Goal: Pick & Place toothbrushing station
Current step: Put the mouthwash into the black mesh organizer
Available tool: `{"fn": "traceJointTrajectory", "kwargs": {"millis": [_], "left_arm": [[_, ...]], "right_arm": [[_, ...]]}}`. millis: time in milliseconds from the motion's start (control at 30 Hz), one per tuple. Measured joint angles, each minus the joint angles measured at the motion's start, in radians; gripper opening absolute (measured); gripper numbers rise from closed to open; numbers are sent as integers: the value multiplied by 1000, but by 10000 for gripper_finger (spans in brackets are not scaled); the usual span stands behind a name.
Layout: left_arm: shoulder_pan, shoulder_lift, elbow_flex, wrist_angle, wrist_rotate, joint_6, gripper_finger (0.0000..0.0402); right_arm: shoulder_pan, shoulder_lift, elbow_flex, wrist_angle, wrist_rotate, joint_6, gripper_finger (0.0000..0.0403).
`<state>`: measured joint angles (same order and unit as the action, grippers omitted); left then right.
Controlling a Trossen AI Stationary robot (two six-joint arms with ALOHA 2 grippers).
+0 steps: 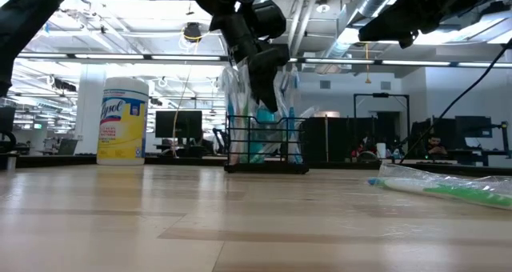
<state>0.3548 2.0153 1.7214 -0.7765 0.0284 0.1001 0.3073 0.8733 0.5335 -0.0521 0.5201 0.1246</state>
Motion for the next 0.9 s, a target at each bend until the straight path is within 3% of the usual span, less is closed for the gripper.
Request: {"fn": "traceJointTrajectory", "kwargs": {"millis": [900], "left_arm": [[1, -1, -22, 63, 28, 34, 98]], "right_arm": [[0, 0, 0, 0, 0, 0, 63]]}}
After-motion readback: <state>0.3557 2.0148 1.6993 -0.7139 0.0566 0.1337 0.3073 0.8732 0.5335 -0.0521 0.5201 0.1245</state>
